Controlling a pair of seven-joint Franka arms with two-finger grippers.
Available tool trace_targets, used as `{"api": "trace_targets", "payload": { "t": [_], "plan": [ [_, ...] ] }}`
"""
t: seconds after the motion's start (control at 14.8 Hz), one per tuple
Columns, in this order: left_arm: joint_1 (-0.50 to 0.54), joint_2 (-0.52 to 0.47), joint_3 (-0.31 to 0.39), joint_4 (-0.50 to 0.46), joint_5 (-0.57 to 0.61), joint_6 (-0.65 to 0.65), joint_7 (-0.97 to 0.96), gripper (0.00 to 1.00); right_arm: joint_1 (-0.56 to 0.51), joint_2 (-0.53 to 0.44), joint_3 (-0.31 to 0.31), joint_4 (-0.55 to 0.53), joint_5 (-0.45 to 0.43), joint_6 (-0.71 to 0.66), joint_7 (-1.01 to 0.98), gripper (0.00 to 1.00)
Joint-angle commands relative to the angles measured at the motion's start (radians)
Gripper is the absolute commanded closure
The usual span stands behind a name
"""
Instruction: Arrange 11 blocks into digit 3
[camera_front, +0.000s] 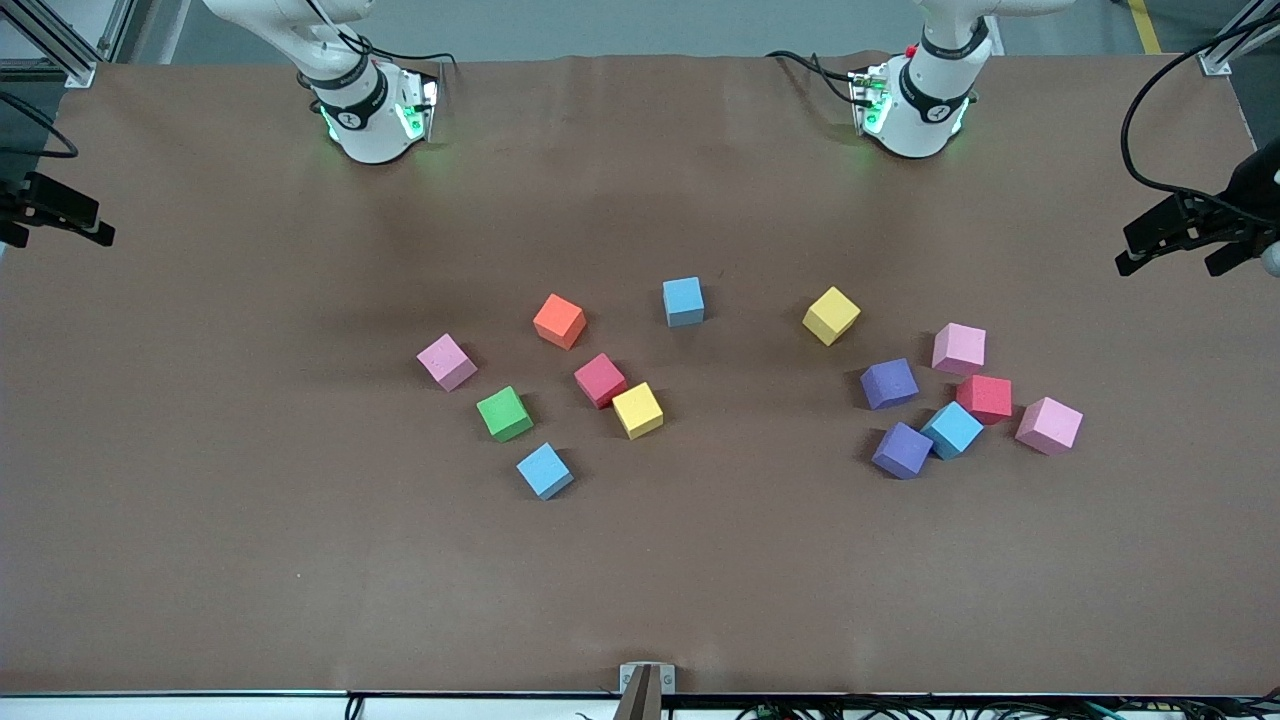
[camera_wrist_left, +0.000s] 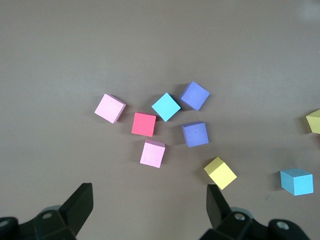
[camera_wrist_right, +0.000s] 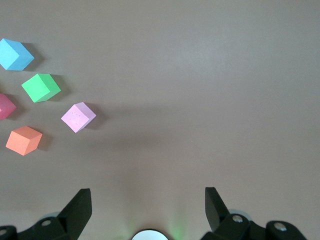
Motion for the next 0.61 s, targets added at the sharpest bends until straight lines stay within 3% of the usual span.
{"api": "trace_targets", "payload": {
  "t": [0.0,0.54],
  "plan": [
    [-0.009,-0.005,0.003,0.004,0.008,-0.015,-0.01,0.0,0.006,-0.029,-0.001,-0.016,-0.012,-0.008,0.019,0.0],
    [-0.038,0.035,-0.025,-0.01,-0.005,-0.015,-0.025,0.0,0.003,-0.041,-0.001,-0.013,-0.012,-0.008,0.019,0.0]
  ]
}}
